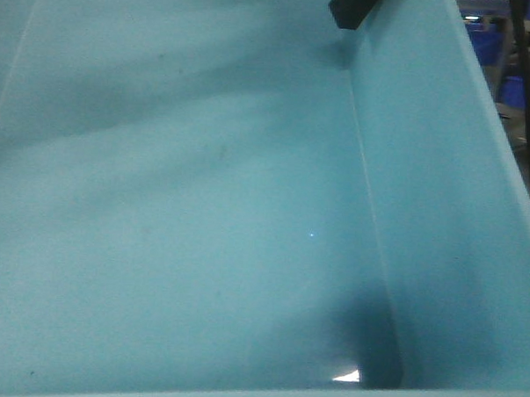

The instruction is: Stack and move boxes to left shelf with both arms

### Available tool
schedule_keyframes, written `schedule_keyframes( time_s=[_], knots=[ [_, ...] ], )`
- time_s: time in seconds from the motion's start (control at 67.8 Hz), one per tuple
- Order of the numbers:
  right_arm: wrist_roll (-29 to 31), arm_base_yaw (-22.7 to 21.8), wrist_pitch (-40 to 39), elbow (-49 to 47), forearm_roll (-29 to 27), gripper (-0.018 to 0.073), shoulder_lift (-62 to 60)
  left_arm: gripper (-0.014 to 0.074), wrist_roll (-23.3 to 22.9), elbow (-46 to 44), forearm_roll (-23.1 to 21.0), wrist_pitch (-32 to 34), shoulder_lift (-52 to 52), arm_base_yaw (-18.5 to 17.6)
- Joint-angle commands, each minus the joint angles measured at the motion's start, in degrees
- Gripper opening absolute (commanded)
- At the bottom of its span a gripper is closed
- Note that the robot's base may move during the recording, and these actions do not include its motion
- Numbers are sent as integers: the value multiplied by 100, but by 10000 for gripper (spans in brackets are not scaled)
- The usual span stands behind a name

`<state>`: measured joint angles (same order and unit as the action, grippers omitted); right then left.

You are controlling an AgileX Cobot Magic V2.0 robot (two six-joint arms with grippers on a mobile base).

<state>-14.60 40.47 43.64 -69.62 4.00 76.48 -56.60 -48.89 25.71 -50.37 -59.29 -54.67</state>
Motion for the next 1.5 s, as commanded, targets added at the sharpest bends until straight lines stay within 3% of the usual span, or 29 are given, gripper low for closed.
schedule_keyframes(
  time_s=[0.0, 1.489],
  knots=[
    [231, 158, -752, -185, -612, 56, -218, -3, 40, -279, 304, 1445, 112, -109],
    [231, 158, -752, -185, -612, 56, -218, -3, 40, -279, 304, 1445, 112, -109]
  ],
)
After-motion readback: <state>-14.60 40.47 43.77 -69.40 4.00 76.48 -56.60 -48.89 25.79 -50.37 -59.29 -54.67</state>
